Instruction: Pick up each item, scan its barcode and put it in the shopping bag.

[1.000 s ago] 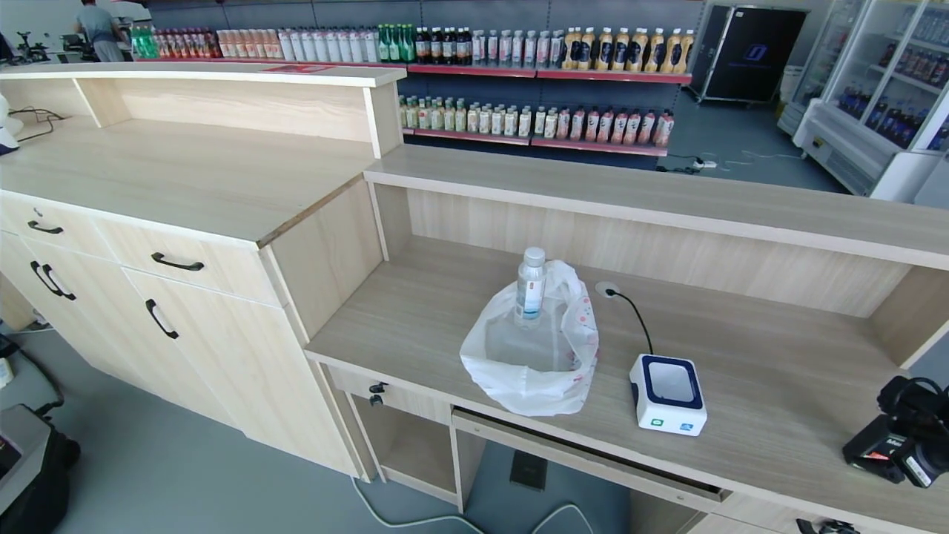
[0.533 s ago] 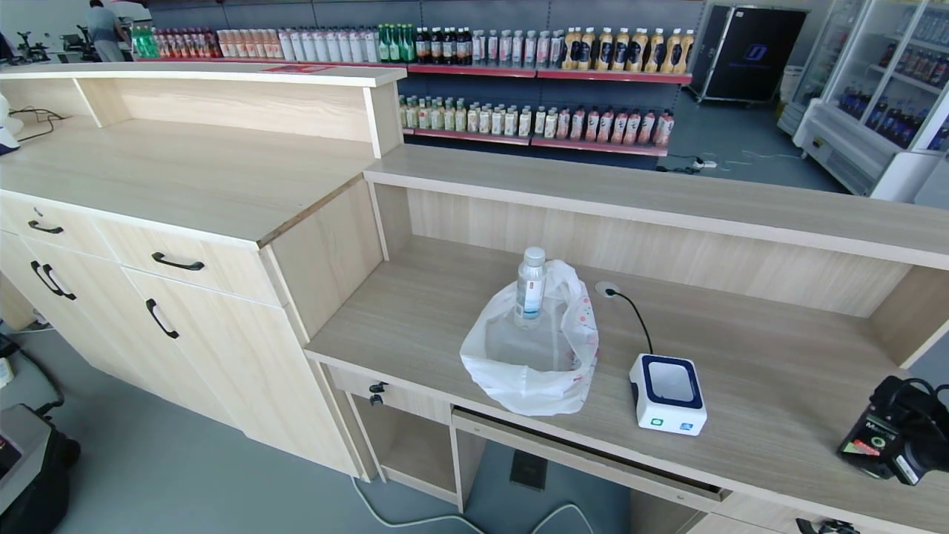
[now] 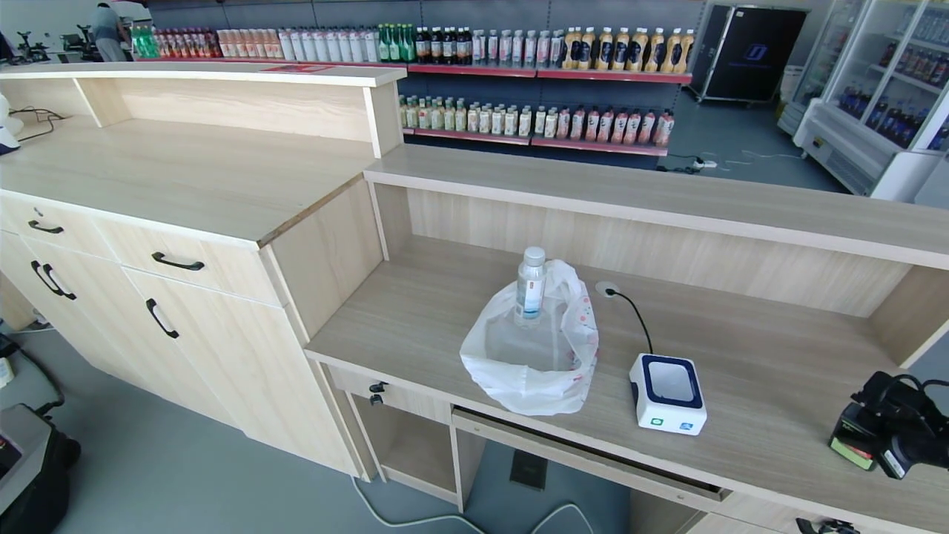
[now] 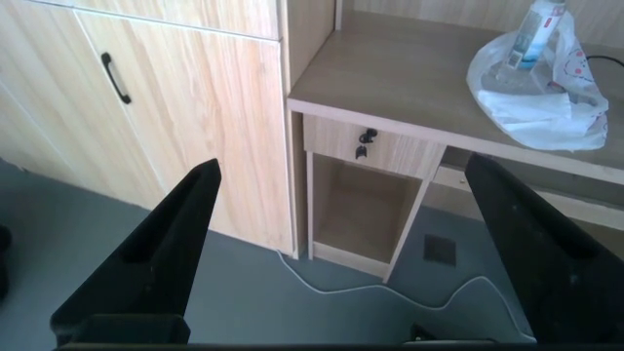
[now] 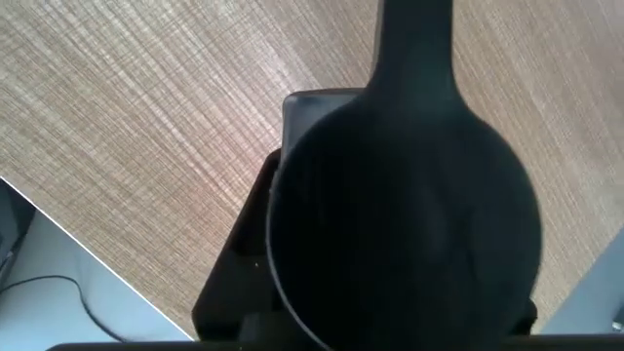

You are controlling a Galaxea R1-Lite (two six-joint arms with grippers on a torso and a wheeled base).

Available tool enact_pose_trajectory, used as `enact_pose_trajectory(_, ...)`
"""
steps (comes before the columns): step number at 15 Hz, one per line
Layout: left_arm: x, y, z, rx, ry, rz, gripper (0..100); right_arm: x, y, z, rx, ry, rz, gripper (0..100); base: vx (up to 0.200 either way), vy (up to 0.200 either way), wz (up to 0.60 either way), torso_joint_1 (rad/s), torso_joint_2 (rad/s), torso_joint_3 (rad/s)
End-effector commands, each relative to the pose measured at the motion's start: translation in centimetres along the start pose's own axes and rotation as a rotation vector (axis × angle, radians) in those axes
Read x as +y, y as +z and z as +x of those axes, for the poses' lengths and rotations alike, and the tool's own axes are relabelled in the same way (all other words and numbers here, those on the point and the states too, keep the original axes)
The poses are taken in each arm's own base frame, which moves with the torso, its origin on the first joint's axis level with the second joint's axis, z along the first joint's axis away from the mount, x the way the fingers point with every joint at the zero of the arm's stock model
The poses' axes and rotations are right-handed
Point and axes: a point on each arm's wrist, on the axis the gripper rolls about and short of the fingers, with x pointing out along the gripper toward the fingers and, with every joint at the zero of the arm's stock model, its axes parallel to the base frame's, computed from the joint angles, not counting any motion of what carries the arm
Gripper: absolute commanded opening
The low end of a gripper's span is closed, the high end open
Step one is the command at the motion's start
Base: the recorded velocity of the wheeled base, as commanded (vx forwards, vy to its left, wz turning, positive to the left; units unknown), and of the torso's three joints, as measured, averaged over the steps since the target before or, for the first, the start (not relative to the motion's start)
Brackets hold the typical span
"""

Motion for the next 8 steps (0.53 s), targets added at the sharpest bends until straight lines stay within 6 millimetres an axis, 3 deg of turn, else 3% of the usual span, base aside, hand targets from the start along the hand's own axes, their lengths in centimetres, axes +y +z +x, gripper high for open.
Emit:
enact_pose_trajectory(1, 0.0, 0.0, 0.0, 0.002, 0.000, 0.000, 100, -1.2, 1.8, -1.4, -0.037, -0.094, -0.081, 0, 0.000, 0.000, 0.00, 0.000, 0.00, 0.000)
enact_pose_trajectory(4, 0.0, 0.0, 0.0, 0.002, 0.000, 0.000, 100, -2.0, 6.2, -6.9, -0.096, -0.258, -0.331, 0, 0.000, 0.000, 0.00, 0.000, 0.00, 0.000)
enact_pose_trajectory(5, 0.0, 0.0, 0.0, 0.002, 0.000, 0.000, 100, -1.5, 8.2, -9.8, -0.187, -0.294, -0.481, 0, 0.000, 0.000, 0.00, 0.000, 0.00, 0.000)
enact_pose_trajectory(8, 0.0, 0.0, 0.0, 0.002, 0.000, 0.000, 100, 1.5, 13.0, -13.2, -0.516, -0.296, -0.946, 0, 0.000, 0.000, 0.00, 0.000, 0.00, 0.000)
